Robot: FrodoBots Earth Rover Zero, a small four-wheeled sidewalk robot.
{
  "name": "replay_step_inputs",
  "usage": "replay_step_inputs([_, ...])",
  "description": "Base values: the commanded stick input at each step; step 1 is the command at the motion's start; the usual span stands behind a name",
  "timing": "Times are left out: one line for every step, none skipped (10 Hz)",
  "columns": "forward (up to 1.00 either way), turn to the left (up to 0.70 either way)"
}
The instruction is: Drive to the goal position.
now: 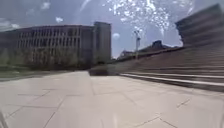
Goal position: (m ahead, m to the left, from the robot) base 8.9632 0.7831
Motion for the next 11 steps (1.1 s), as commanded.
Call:
replay_step_inputs([0.7, 0.27])
replay_step_inputs([0.7, 0.02])
replay_step_inputs([0.7, 0.0])
replay_step_inputs([0.7, 0.0])
replay_step_inputs([0.7, 0.0])
replay_step_inputs([0.7, 0.0])
replay_step_inputs([0.7, 0.0])
replay_step_inputs([0.7, 0.0])
replay_step_inputs([0.7, 0.0])
replay_step_inputs([0.7, 0.0])
replay_step_inputs([0.7, 0.0])
